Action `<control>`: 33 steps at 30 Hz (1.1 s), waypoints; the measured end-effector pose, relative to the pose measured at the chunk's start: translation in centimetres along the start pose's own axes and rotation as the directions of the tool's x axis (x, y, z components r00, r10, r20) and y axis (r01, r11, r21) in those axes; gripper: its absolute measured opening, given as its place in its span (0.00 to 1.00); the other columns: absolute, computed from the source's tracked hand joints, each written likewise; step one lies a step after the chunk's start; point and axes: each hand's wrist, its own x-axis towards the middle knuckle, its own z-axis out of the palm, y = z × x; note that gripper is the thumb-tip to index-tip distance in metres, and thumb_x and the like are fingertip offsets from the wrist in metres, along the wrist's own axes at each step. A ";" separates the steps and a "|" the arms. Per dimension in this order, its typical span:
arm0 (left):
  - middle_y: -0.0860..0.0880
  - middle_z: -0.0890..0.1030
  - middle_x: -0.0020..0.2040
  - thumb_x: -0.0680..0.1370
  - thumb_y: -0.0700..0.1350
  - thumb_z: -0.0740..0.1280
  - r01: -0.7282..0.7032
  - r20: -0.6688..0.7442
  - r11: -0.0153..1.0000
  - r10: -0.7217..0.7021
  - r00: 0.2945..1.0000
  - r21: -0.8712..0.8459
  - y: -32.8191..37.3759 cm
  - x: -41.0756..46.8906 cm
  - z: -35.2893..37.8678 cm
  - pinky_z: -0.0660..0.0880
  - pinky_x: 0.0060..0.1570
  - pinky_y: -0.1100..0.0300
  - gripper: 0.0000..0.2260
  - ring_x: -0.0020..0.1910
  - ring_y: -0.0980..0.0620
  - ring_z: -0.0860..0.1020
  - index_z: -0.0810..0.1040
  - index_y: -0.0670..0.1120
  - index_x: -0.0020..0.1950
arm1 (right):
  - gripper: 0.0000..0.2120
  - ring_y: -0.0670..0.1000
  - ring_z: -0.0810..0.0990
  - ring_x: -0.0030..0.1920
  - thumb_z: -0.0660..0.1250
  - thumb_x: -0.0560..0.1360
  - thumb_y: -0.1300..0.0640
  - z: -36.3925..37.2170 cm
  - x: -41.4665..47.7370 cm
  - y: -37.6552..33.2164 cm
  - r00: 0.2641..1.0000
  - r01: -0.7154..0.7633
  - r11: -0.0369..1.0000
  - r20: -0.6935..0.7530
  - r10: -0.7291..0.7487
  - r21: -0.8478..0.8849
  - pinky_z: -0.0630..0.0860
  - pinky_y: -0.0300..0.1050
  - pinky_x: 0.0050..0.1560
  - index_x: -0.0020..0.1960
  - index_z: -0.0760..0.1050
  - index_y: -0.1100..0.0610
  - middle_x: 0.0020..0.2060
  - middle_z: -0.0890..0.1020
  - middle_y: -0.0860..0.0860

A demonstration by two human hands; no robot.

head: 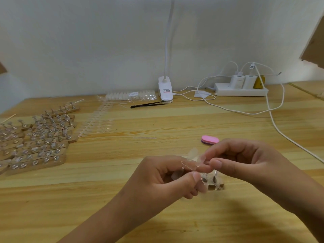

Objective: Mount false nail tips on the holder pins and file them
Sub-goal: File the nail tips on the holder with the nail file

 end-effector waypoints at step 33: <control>0.50 0.80 0.34 0.73 0.45 0.65 0.029 -0.275 0.861 -0.194 0.942 -0.508 0.4 1.7 -2.4 0.76 0.32 0.68 0.10 0.32 0.58 0.78 0.87 0.47 0.45 | 0.05 0.42 0.80 0.46 0.70 0.74 0.53 0.5 1.0 4.2 0.874 0.396 0.602 0.083 -0.479 -0.693 0.76 0.43 0.47 0.43 0.79 0.54 0.43 0.81 0.42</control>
